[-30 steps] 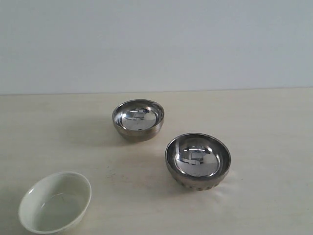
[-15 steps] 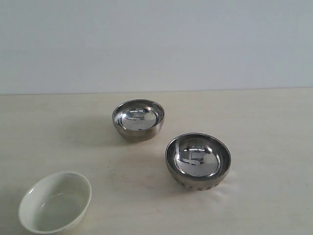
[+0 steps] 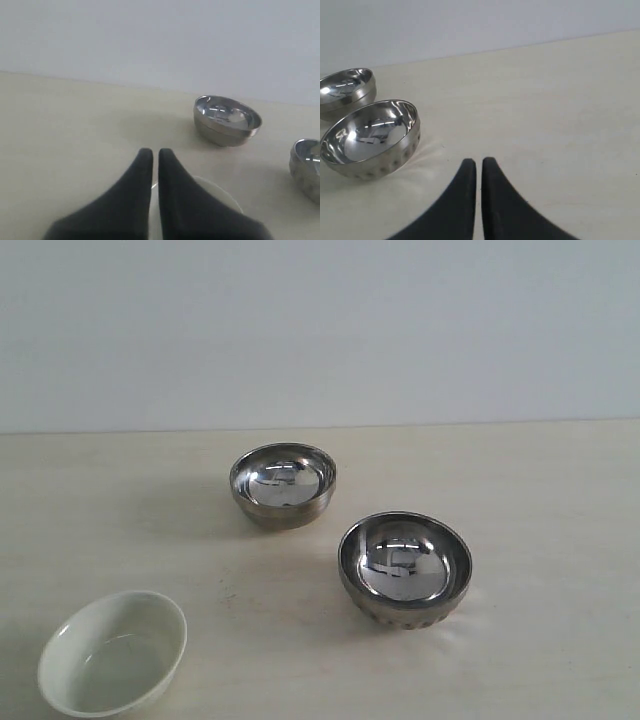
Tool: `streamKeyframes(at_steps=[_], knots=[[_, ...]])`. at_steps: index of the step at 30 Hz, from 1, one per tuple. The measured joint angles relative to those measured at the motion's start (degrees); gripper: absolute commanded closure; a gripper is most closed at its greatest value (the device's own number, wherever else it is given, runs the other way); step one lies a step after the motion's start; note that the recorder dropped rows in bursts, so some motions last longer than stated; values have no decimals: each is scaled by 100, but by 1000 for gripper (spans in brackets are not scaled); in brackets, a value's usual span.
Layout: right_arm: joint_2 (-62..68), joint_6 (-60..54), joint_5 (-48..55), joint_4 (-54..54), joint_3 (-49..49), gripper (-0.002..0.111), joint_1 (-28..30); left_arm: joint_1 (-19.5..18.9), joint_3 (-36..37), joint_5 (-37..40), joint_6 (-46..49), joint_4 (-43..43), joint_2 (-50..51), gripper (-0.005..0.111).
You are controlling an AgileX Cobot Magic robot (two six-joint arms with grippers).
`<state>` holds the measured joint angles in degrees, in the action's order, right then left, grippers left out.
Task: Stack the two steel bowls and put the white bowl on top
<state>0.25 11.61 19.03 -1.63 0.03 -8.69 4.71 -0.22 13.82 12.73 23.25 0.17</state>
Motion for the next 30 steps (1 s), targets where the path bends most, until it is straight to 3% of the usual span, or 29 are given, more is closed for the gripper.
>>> streamKeyframes(at_steps=[13, 23, 30], knots=[[0, 0, 0, -11, 0, 108, 0, 0, 0, -1341, -109, 2329, 0, 103], [0, 0, 0, -11, 0, 108, 0, 0, 0, -1450, -109, 4233, 0, 103], [0, 0, 0, -11, 0, 108, 0, 0, 0, -1476, -109, 4604, 0, 103]])
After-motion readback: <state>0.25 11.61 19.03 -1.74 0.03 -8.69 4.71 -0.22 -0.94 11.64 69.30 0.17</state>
